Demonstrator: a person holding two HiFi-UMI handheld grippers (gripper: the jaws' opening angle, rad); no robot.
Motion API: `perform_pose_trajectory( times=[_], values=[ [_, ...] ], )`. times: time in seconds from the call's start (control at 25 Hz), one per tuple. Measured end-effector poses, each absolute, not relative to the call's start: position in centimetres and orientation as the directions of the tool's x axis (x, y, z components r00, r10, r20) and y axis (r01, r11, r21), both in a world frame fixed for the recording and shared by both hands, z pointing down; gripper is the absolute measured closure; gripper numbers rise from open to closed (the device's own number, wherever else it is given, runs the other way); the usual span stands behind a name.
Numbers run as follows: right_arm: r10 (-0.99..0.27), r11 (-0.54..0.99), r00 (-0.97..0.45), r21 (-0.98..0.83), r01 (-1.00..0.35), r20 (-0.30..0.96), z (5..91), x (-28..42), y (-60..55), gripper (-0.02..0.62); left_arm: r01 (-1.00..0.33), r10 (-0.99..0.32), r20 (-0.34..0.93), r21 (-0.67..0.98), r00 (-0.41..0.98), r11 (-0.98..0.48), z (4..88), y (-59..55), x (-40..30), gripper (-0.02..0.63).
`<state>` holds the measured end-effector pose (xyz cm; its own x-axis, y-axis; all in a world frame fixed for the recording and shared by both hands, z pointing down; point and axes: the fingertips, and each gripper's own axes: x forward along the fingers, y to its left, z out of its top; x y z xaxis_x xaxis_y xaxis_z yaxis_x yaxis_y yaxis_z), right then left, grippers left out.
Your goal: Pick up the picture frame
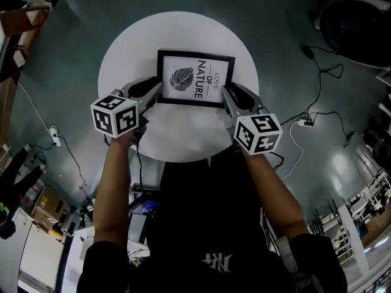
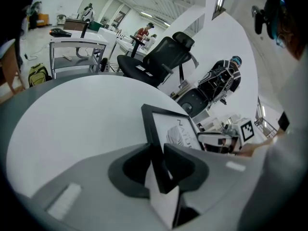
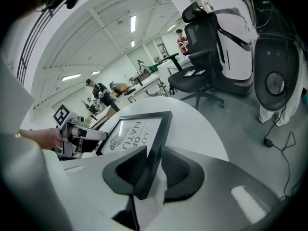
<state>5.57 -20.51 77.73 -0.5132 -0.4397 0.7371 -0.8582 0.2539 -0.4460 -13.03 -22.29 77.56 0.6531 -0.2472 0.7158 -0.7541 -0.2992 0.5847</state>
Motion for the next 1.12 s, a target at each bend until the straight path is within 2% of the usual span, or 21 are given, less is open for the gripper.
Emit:
perform_pose_trajectory(
  times=[0.64, 1.12],
  values=[
    [-0.469, 0.220, -0.495, -0.446, -0.867, 0.731, 77.4, 5.7, -20.6, 0.514, -0.756, -0.285, 0.701, 0.587, 0.653, -0.289, 76.9, -21.7, -13.0, 0.522],
    [-0.563, 0.311, -0.511, -0.406, -0.859, 0.650, 69.4, 5.0, -22.8, 0.515, -0.749, -0.418, 0.623, 0.579, 0.662, -0.323, 69.7, -22.8, -13.9, 0.522]
  ],
)
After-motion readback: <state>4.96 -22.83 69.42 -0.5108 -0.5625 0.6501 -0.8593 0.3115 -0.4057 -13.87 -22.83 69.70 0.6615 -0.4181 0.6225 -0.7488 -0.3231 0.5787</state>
